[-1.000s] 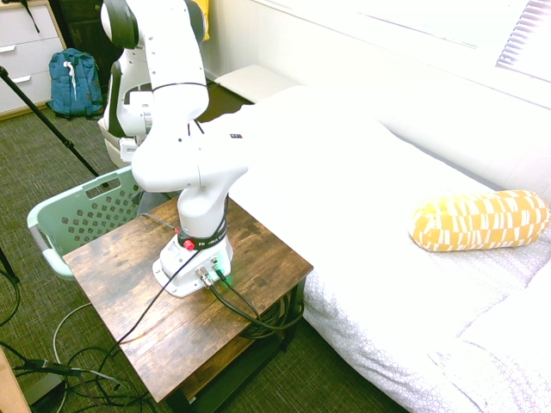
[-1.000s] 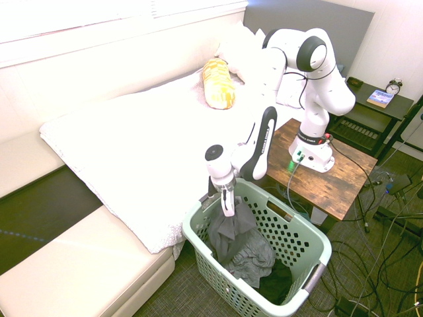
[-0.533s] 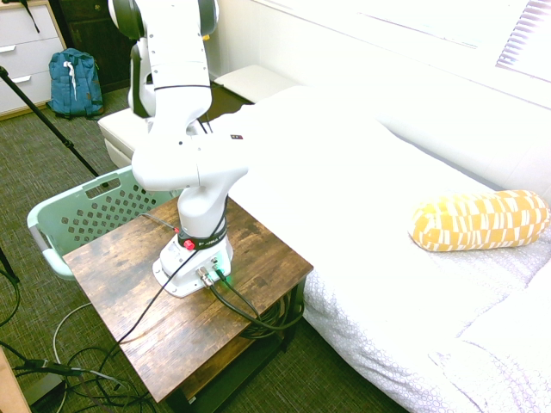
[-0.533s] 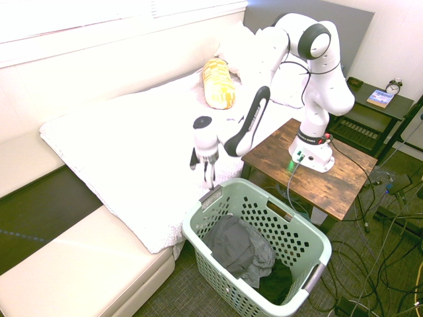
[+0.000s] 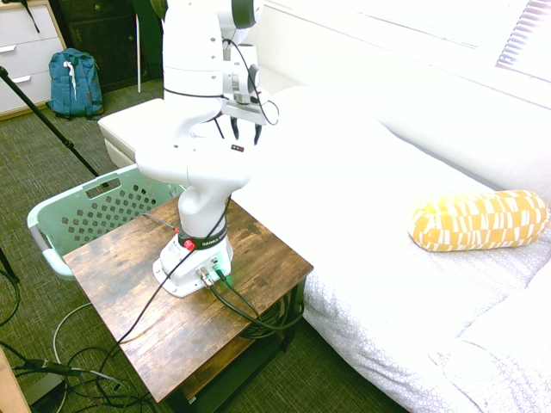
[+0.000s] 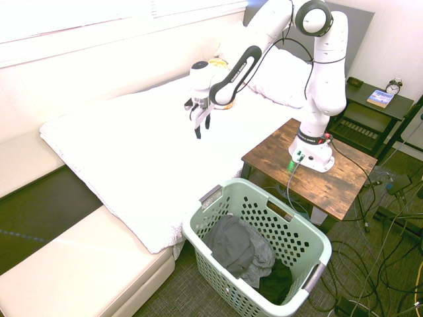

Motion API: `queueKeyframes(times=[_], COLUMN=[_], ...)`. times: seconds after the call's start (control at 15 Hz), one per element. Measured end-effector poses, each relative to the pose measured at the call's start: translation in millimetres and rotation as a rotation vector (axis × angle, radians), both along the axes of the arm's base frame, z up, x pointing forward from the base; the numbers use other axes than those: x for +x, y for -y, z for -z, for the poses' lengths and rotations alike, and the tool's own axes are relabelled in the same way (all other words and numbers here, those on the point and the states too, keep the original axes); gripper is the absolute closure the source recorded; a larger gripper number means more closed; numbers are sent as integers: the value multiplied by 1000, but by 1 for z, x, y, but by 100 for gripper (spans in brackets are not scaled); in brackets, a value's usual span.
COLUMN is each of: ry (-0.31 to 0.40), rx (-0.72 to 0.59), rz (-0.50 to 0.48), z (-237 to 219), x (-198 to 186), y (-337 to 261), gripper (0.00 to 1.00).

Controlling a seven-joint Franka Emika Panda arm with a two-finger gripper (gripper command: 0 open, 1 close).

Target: Put my clothes in the laundry bag

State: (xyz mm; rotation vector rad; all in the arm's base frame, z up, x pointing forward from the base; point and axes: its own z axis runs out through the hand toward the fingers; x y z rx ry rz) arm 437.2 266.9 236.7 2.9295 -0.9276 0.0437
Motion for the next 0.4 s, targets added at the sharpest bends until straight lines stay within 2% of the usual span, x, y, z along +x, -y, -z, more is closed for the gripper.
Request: queueKeyframes(times=[0.2, 0.4], ry=[25, 20], rx=[-3, -7], rz=[184, 302], z=[-1, 14], x=[33, 39], y=[109, 207], gripper=[0, 0])
